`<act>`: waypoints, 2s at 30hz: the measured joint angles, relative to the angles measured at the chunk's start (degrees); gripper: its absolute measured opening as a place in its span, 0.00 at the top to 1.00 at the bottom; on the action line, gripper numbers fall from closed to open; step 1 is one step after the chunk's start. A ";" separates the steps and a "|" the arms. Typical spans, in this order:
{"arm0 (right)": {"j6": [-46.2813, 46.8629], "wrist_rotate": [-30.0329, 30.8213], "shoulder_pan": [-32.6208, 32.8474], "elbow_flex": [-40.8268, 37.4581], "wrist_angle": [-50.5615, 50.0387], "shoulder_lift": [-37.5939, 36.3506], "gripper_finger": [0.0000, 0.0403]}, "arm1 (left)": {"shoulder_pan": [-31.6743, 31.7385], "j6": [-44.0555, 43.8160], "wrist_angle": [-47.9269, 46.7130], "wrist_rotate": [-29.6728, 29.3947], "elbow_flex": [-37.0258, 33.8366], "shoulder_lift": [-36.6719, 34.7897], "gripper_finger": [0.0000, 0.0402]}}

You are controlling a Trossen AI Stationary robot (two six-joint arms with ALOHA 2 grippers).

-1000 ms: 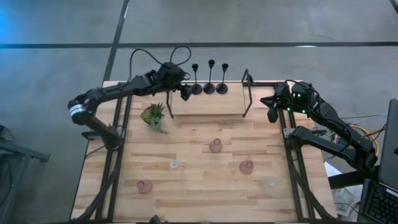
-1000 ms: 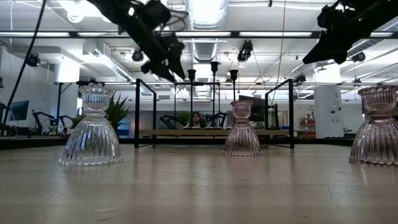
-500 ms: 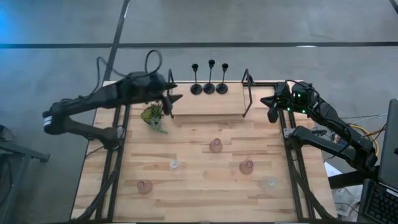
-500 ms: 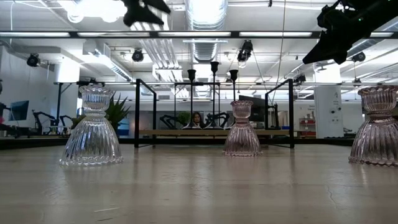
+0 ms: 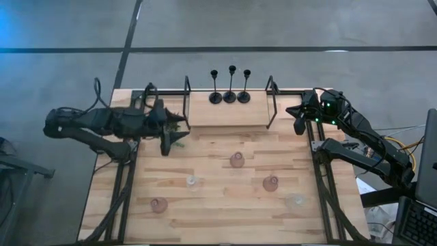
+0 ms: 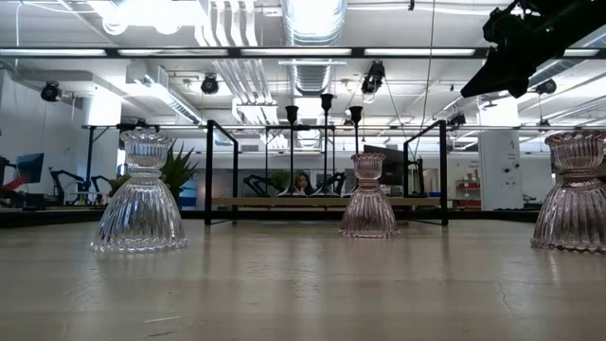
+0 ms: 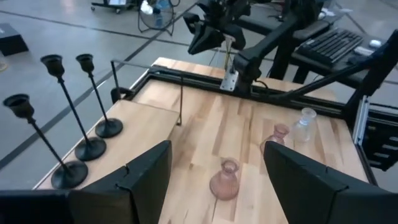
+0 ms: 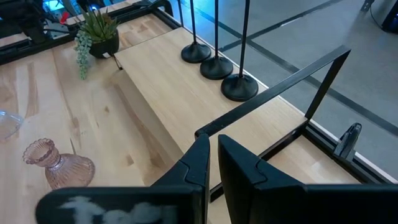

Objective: Pick & Place candle stick holders
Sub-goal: Put the left transparent candle holder on the shelf

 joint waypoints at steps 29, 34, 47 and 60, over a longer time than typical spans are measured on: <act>0.00 0.01 0.00 0.00 -0.02 0.00 0.93 | -25.26 -28.68 -13.01 -9.80 -5.32 2.40 0.36; 0.00 0.02 0.00 0.00 0.00 0.00 0.93 | -27.64 -21.52 -13.06 -7.47 -6.82 6.06 0.35; 0.07 0.00 -0.01 0.00 0.00 0.00 0.93 | -27.07 -15.00 -11.81 -10.22 -11.39 16.57 0.35; 0.02 0.00 0.00 0.00 0.00 0.00 0.93 | -26.42 -9.07 -4.03 -0.24 -11.41 26.69 0.39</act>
